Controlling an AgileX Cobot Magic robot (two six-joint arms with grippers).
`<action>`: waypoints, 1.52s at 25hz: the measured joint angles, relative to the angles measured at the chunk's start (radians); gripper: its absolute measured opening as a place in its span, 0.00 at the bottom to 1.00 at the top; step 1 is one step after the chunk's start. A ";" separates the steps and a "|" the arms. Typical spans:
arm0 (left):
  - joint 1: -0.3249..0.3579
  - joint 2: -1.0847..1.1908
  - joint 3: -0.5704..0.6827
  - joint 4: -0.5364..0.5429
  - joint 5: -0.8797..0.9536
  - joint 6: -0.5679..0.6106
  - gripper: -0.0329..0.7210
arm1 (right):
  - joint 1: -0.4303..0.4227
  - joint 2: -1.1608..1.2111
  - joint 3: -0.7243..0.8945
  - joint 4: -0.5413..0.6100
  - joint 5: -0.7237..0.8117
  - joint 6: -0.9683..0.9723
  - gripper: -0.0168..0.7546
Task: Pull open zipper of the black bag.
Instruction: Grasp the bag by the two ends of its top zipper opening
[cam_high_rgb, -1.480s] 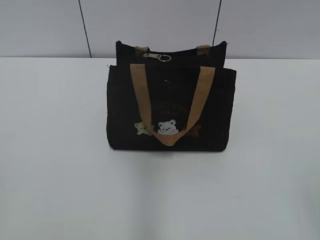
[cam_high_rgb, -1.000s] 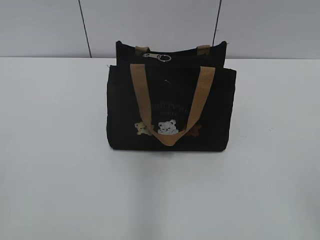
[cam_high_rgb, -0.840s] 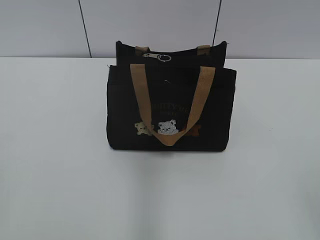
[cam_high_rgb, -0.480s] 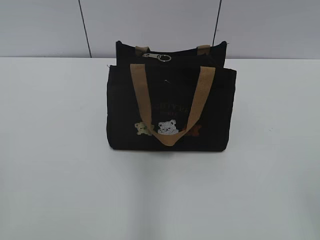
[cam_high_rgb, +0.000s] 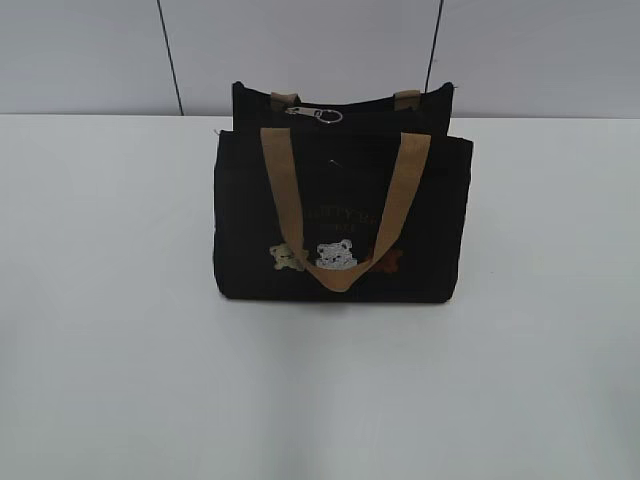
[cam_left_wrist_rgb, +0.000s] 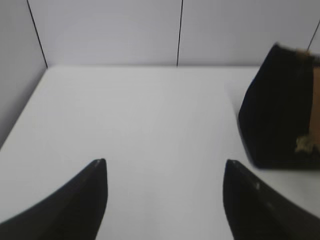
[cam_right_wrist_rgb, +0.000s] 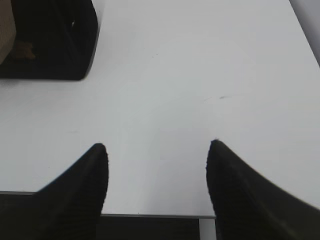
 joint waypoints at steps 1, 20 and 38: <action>0.000 0.017 -0.021 -0.001 -0.030 0.000 0.77 | 0.000 0.000 0.000 0.000 0.000 0.000 0.63; -0.058 1.080 0.206 0.205 -1.583 -0.199 0.77 | 0.000 0.000 0.000 0.001 0.000 0.000 0.63; 0.049 2.039 -0.582 1.459 -2.116 -0.901 0.77 | 0.000 0.000 0.000 0.001 0.000 0.000 0.63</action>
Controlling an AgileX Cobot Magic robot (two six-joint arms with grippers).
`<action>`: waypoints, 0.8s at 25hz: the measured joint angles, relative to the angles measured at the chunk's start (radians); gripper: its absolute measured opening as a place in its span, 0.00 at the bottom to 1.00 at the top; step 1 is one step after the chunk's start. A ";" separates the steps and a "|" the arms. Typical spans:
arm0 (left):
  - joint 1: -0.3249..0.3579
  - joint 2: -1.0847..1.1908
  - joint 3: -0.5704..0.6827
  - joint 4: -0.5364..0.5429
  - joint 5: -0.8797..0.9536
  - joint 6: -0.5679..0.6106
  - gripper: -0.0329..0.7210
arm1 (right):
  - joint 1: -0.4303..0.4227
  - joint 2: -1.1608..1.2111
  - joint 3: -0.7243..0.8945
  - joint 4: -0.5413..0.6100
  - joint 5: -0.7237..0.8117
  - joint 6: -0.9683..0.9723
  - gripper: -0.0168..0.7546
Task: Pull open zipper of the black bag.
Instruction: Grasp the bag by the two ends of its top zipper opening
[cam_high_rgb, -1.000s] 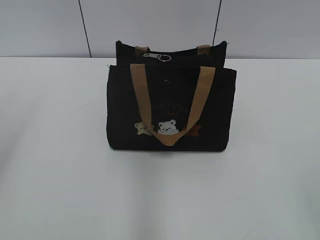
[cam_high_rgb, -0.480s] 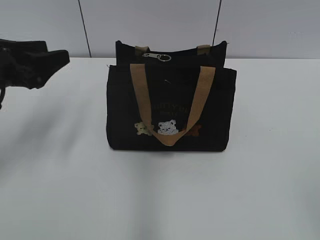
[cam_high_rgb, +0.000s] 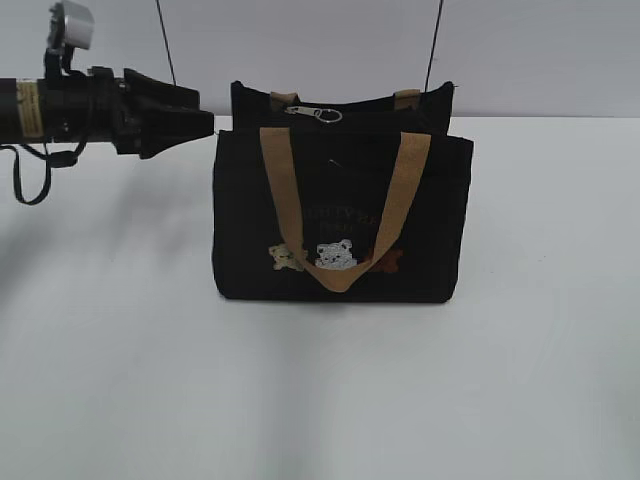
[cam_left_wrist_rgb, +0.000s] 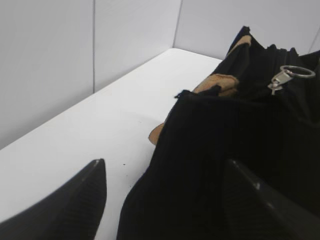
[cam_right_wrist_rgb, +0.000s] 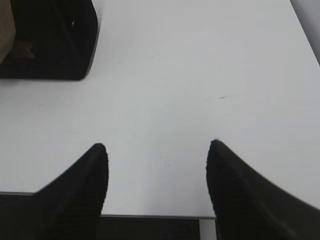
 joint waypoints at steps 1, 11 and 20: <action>-0.007 0.032 -0.048 0.042 -0.010 -0.036 0.77 | 0.000 0.000 0.000 0.000 0.000 0.000 0.63; -0.094 0.178 -0.321 0.206 -0.032 -0.178 0.75 | 0.000 0.000 0.000 0.000 0.000 0.000 0.63; -0.097 0.178 -0.323 0.192 -0.036 -0.180 0.11 | 0.000 0.000 0.000 0.000 0.000 0.000 0.63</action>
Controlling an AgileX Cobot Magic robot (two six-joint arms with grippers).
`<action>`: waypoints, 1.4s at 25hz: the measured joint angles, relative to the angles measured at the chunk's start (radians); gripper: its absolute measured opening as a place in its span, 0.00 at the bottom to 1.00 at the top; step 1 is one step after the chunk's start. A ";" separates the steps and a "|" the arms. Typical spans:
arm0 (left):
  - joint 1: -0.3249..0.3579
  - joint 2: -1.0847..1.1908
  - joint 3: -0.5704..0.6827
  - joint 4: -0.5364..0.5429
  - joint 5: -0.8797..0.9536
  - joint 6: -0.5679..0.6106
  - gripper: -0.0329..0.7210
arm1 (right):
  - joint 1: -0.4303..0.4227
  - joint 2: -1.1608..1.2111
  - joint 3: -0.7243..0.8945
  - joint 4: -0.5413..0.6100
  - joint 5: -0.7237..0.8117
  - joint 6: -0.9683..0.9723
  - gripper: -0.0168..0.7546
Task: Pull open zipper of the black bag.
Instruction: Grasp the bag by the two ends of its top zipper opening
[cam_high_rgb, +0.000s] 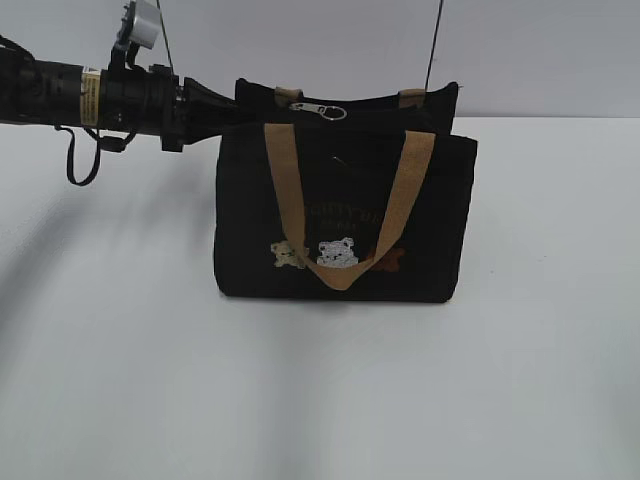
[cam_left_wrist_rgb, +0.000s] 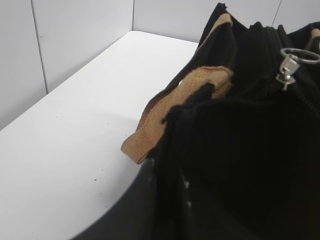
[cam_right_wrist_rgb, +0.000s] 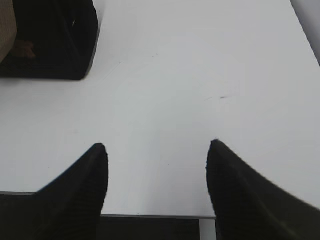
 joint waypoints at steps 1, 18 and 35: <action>0.000 0.000 0.000 0.000 0.000 0.000 0.09 | 0.000 0.000 0.000 0.000 0.000 0.000 0.63; 0.000 0.000 -0.001 0.026 -0.001 0.000 0.09 | 0.000 0.000 0.000 0.000 0.000 0.000 0.63; 0.000 0.000 -0.003 0.029 -0.001 -0.001 0.09 | 0.000 0.575 -0.182 0.385 -0.068 -0.355 0.69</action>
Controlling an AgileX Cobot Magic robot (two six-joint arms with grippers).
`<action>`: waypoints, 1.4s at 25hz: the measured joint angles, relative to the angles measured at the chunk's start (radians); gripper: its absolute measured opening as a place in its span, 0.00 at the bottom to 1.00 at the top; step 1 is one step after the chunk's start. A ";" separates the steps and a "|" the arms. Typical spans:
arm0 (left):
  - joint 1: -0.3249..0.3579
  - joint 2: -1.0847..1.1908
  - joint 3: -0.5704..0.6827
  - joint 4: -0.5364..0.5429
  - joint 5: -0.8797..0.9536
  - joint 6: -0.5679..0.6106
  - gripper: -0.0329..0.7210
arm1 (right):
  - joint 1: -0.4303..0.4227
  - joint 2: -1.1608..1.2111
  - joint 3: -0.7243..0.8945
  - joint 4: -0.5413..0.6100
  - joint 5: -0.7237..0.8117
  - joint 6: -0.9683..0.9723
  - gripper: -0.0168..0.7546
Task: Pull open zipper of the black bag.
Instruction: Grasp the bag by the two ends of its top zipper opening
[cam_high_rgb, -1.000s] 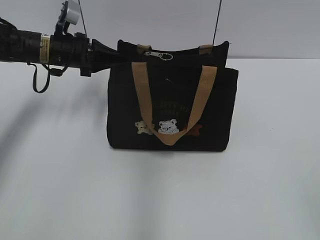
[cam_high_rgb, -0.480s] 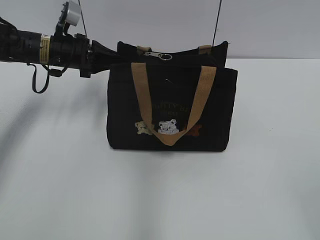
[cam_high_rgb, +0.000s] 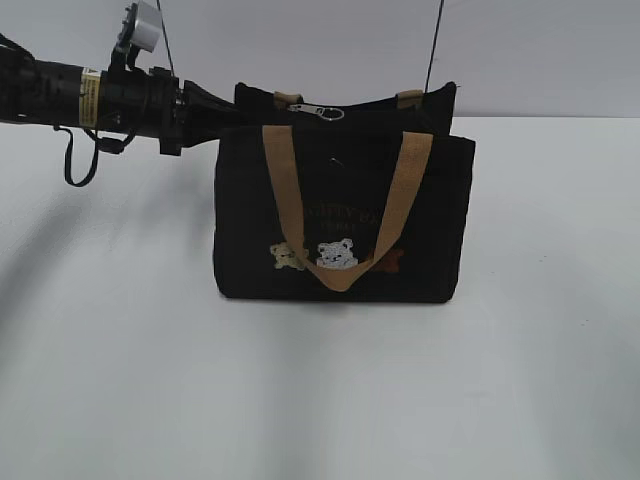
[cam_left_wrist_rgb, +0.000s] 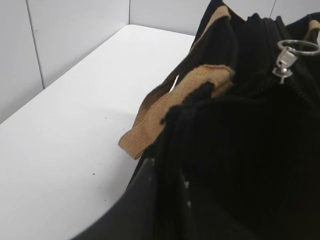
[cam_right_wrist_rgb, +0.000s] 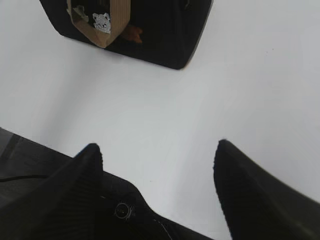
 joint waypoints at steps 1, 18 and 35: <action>0.000 0.000 0.000 0.000 0.000 0.000 0.09 | 0.000 0.039 -0.029 0.001 0.000 -0.009 0.70; 0.000 0.000 0.000 0.001 0.000 0.000 0.09 | 0.073 0.773 -0.610 0.023 0.000 -0.372 0.73; 0.000 0.000 0.000 0.001 0.000 0.000 0.09 | 0.418 1.324 -1.110 0.045 -0.022 -0.493 0.66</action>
